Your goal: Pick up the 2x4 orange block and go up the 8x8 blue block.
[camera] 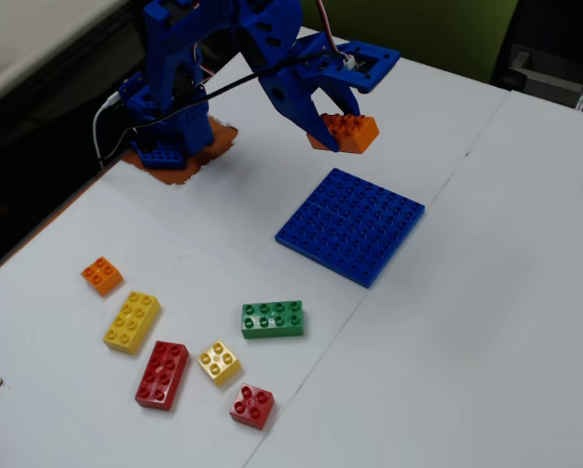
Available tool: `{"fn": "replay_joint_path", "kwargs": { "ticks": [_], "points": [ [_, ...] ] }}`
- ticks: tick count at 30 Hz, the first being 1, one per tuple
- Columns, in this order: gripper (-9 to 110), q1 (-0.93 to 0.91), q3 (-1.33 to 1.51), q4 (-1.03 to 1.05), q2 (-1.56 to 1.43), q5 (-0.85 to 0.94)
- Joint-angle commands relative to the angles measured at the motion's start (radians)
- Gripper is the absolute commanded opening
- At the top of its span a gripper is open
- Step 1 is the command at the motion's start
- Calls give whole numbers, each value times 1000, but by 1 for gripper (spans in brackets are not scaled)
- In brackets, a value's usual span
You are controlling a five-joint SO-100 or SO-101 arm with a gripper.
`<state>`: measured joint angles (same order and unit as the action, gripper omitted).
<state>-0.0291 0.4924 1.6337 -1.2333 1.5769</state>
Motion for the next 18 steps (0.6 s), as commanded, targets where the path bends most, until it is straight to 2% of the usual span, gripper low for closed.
{"fn": "replay_joint_path", "kwargs": {
  "ticks": [1,18],
  "points": [
    [1,-17,-100,80,34,25],
    [1,-28,-57,81,153,-25]
  ]
}}
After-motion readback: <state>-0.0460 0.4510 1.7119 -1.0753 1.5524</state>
